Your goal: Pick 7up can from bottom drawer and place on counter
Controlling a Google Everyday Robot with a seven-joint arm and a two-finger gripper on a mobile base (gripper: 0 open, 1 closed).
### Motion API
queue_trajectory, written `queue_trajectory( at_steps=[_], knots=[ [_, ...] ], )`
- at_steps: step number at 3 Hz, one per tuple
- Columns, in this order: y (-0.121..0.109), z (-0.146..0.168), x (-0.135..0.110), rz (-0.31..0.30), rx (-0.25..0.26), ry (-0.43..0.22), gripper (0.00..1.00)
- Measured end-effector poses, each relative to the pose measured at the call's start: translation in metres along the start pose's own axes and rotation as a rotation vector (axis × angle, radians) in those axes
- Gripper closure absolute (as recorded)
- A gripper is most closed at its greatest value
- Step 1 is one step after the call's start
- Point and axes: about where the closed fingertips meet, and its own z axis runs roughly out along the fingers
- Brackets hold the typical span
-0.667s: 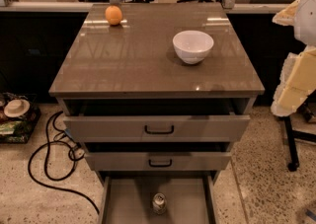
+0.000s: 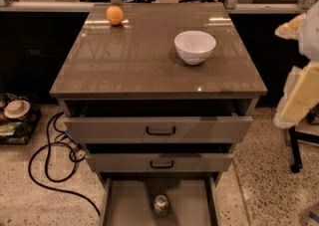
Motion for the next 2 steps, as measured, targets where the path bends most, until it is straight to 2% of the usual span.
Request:
queue_trajectory(
  at_steps=[1, 2],
  knots=[
    [0.027, 0.044, 0.049, 0.052, -0.033, -0.12, 0.0],
    [0.065, 0.078, 0.096, 0.121, -0.036, -0.242, 0.0]
  ],
)
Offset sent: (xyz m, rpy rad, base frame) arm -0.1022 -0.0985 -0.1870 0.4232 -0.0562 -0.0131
